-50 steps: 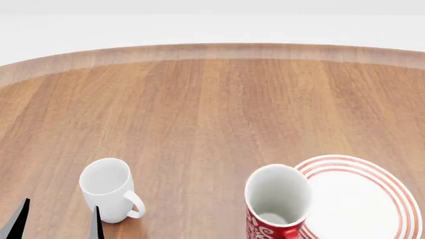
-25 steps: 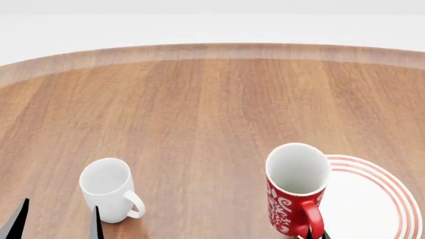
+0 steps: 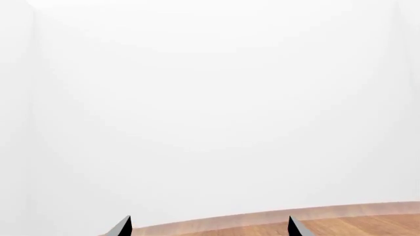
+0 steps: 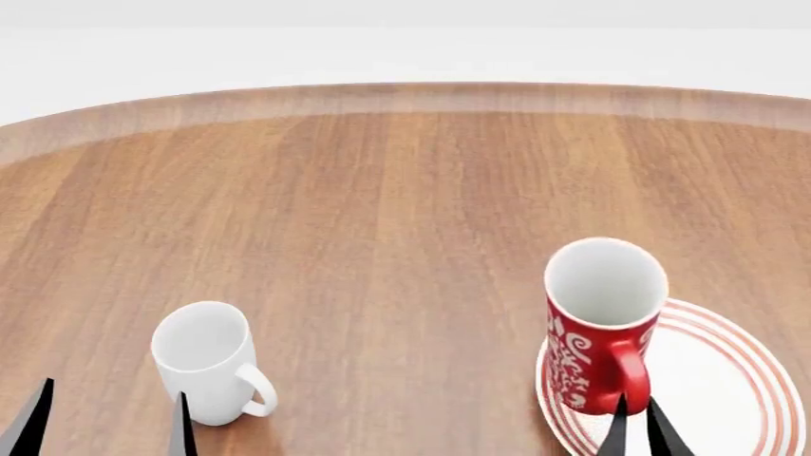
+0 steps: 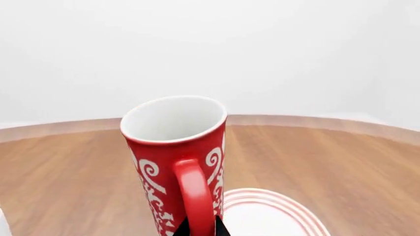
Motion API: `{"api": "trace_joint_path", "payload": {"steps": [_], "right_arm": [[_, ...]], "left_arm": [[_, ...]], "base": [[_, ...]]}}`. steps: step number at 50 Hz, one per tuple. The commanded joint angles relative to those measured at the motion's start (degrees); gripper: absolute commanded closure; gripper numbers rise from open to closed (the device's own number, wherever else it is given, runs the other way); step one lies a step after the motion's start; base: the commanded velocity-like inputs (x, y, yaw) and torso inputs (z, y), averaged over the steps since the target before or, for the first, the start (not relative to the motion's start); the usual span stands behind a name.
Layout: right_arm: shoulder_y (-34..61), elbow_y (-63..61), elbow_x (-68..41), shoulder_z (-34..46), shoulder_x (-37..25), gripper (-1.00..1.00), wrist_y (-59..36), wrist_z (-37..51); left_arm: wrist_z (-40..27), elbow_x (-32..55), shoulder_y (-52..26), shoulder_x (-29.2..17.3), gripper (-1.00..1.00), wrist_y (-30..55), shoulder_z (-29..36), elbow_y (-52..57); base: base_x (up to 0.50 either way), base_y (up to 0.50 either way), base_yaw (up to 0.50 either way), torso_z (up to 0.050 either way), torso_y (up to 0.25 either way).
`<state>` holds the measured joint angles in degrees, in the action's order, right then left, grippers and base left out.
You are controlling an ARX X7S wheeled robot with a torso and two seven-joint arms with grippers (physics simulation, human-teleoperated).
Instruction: Pick up the red mug and put it on the plate
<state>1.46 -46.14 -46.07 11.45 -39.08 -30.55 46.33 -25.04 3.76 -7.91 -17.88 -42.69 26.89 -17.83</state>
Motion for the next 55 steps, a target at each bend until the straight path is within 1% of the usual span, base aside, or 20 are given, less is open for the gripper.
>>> {"api": "trace_joint_path", "payload": {"steps": [1,17,18,19,20,22,23,24,28,30,37,42,49,55], "right_arm": [[2.61,1.60,-1.61,-1.33,0.06,1.00,-1.95,1.35],[2.67,1.62,-1.71,-1.20,-0.06,1.00,-1.85,1.47],[3.33,2.07,-0.27,-0.43,-0.96,1.00,-1.92,0.23],[3.03,4.42,1.73,-0.52,-1.27,1.00,1.36,-3.42],[4.86,4.97,0.94,0.32,-2.42,1.00,-2.65,-2.01],[6.08,7.27,0.87,-0.04,-3.20,1.00,-2.09,-4.30],[7.55,6.40,-2.30,-1.90,-5.03,1.00,-3.78,-4.20],[8.90,7.26,-3.06,-2.08,-5.78,1.00,-4.52,-5.09],[12.28,11.08,-5.58,-3.11,-6.94,1.00,-5.17,-8.46],[13.36,12.81,-7.63,-4.12,-6.78,1.00,-5.01,-9.75],[15.80,15.51,-8.05,-4.05,-6.52,1.00,-4.87,-11.75],[18.37,19.37,-7.73,-3.24,-5.93,1.00,-4.20,-15.23],[19.53,22.59,-10.93,-3.97,-5.75,1.00,-3.82,-19.56],[21.84,25.35,-12.16,-4.16,-6.77,1.00,-4.26,-23.01]], "left_arm": [[-0.10,0.03,-0.05,-0.05,-1.00,-0.09,0.11,-0.05],[-0.24,0.07,-0.09,-0.14,-1.00,-0.10,0.27,-0.05],[-0.13,0.21,-0.11,-0.16,-1.00,-0.16,0.33,-0.07],[-0.10,0.22,-0.13,-0.17,-1.00,-0.22,0.36,-0.10],[-0.12,0.22,-0.13,-0.17,-1.00,-0.23,0.36,-0.11],[-0.18,0.25,-0.13,-0.14,-1.00,-0.32,0.35,-0.15],[-0.14,0.23,-0.13,-0.20,-1.00,-0.14,0.40,-0.07],[-0.09,0.26,-0.13,-0.23,-1.00,-0.05,0.44,-0.02],[-0.03,0.34,-0.14,-0.29,-1.00,0.03,0.54,0.02],[-0.05,0.37,-0.15,-0.29,-1.00,0.03,0.55,0.02],[-0.09,0.40,-0.15,-0.35,-1.00,0.18,0.62,0.09],[-0.14,0.41,-0.16,-0.36,-1.00,0.13,0.66,0.07],[-0.29,0.27,-0.19,-0.38,-1.00,0.04,0.68,0.02],[-0.41,0.22,-0.20,-0.40,-1.00,0.07,0.70,0.03]], "base": [[0.00,0.00,0.00,0.000,0.000],[0.00,0.00,0.00,0.000,0.001],[0.00,0.00,0.00,0.000,0.000],[0.00,0.00,0.00,0.000,0.000],[0.00,0.00,0.00,0.000,0.000],[0.00,0.00,0.00,0.000,0.000],[0.00,0.00,0.00,0.000,0.000],[0.00,0.00,0.00,0.000,0.000],[0.00,0.00,0.00,0.000,0.000],[0.00,0.00,0.00,0.000,0.000],[0.00,0.00,0.00,0.000,0.000],[0.00,0.00,0.00,0.000,0.002],[0.00,0.00,0.00,0.000,0.000],[0.00,0.00,0.00,0.000,0.000]]}}
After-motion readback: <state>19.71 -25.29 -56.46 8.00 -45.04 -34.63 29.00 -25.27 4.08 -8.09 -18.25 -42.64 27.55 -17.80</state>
